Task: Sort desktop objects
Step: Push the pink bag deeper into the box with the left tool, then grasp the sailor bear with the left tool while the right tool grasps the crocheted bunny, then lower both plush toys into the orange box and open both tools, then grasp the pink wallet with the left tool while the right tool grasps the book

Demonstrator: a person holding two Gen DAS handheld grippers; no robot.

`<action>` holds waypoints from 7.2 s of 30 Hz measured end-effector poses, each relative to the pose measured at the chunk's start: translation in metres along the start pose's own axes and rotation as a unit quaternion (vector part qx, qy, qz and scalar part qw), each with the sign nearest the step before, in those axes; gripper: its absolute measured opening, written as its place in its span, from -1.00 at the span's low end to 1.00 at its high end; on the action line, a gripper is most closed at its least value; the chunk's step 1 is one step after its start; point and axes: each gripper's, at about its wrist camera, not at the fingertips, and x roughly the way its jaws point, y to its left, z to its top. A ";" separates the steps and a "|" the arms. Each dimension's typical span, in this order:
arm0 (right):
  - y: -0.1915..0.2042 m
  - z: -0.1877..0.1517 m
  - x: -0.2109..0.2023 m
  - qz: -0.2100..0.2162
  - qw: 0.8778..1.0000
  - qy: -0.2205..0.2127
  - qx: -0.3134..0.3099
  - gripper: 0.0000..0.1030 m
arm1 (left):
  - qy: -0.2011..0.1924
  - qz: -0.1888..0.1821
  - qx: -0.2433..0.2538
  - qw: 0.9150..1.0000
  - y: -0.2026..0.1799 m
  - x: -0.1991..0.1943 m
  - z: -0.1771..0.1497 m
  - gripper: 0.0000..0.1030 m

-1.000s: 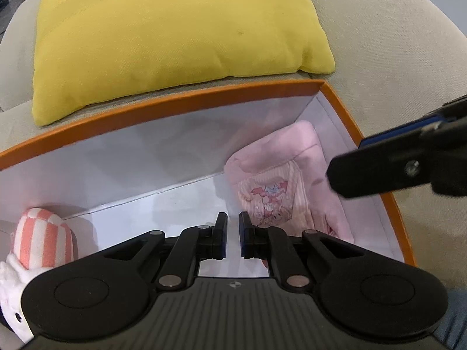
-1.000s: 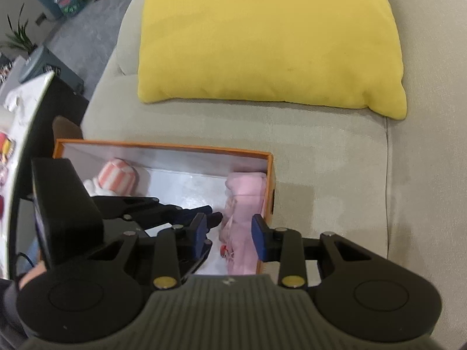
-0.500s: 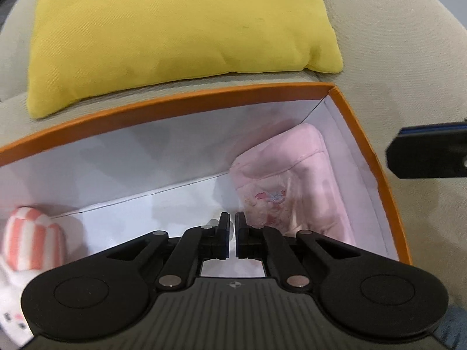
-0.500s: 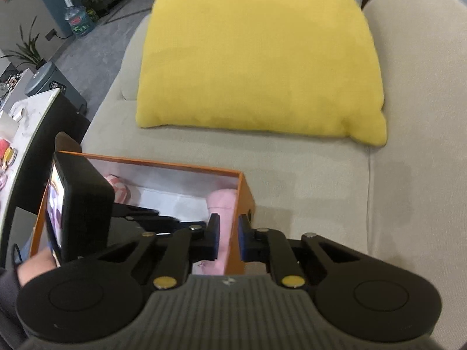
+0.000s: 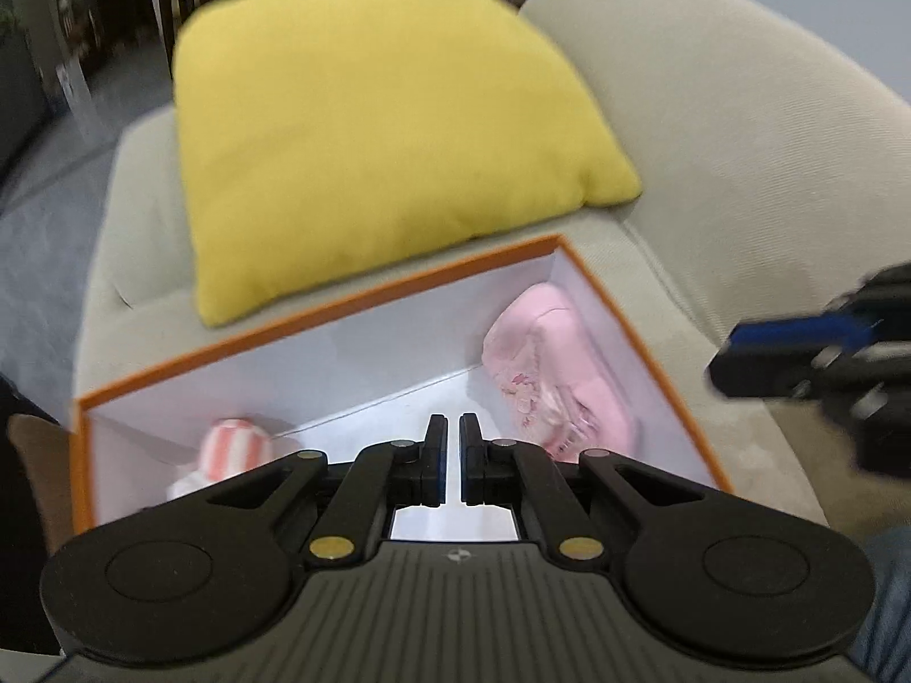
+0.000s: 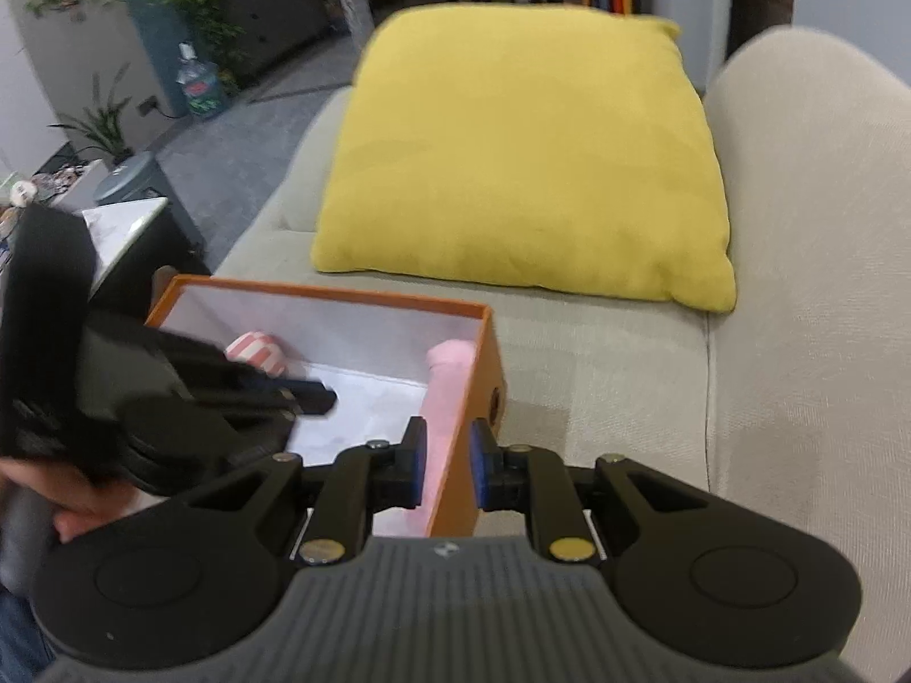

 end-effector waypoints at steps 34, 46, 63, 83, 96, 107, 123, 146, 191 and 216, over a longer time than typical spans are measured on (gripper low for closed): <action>0.105 -0.226 -0.043 0.071 0.993 0.060 -0.072 -0.04 | 0.070 0.044 -0.137 0.987 0.007 -0.107 -0.263 0.15; 0.140 -0.242 -0.026 0.056 0.957 0.112 -0.261 0.40 | 0.096 0.012 -0.134 0.986 0.003 -0.092 -0.265 0.39; 0.151 -0.247 0.015 0.059 0.941 0.165 -0.288 0.40 | 0.137 -0.032 -0.161 0.977 0.000 -0.064 -0.257 0.52; 0.125 -0.233 -0.036 0.091 0.964 0.134 -0.212 0.18 | 0.103 -0.054 -0.217 0.969 0.007 -0.081 -0.267 0.02; 0.083 -0.215 -0.082 0.141 0.984 0.083 -0.067 0.18 | 0.030 -0.047 -0.231 0.971 0.013 -0.136 -0.264 0.01; 0.068 -0.153 -0.103 0.147 0.987 0.002 0.064 0.18 | -0.058 -0.052 -0.195 0.978 0.017 -0.183 -0.203 0.01; 0.060 -0.021 -0.007 0.061 0.978 -0.028 0.200 0.18 | -0.029 -0.033 -0.174 0.984 0.073 -0.086 -0.059 0.01; 0.053 -0.004 0.131 0.045 0.935 0.128 0.328 0.33 | 0.073 -0.011 -0.071 0.995 0.087 0.048 -0.049 0.07; 0.068 0.011 0.094 0.059 0.995 0.078 -0.001 -0.16 | 0.000 0.002 -0.033 0.999 0.076 0.002 -0.060 -0.37; -0.011 -0.133 -0.017 -0.029 0.980 0.187 0.057 0.06 | 0.039 -0.082 0.081 0.993 -0.064 -0.091 -0.208 0.02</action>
